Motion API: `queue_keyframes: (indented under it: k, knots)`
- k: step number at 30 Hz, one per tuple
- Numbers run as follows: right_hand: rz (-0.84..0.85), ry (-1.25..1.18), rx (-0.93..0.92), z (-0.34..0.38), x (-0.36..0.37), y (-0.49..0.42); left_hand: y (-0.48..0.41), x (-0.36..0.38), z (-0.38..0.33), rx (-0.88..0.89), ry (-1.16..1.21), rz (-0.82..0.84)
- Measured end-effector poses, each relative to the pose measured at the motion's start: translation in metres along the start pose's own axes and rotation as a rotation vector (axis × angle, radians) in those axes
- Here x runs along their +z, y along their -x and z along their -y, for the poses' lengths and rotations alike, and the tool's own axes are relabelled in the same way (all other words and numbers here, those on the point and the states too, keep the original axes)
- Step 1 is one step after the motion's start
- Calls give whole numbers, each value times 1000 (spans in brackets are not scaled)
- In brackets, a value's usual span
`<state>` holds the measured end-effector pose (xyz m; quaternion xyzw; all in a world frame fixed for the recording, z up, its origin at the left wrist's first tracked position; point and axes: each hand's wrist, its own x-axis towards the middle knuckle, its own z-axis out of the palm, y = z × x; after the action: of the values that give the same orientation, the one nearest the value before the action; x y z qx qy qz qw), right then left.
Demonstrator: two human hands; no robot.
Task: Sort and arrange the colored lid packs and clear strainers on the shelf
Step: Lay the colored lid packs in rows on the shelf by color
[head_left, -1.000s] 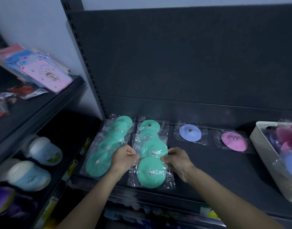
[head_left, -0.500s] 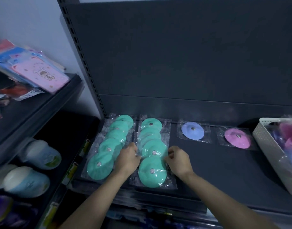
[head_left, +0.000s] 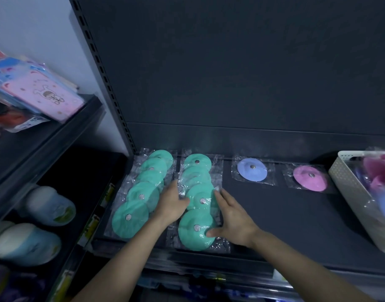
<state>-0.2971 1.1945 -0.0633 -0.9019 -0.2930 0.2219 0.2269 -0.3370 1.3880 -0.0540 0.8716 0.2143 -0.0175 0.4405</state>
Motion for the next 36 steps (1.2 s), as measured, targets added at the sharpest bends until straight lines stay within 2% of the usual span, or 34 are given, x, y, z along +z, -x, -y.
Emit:
queue_keyframes:
  k: [6, 12, 25, 28, 33, 36]
  knots:
    - [4, 91, -17, -1, 5, -2, -5, 0, -2, -44, 223, 21]
    - [26, 121, -17, -1, 5, -7, -12, 1, -3, -45, 233, 28]
    - [39, 141, -24, 5, 7, -6, -15, 1, 4, 16, -33, -88]
    - [20, 112, -44, 0, 5, -3, -10, 1, 8, 137, -177, -116]
    - [6, 191, -87, -8, 6, 5, 4, 0, 8, 359, -450, -37]
    - [11, 253, -113, 0, 7, 4, 6, -9, 19, 387, -581, -77]
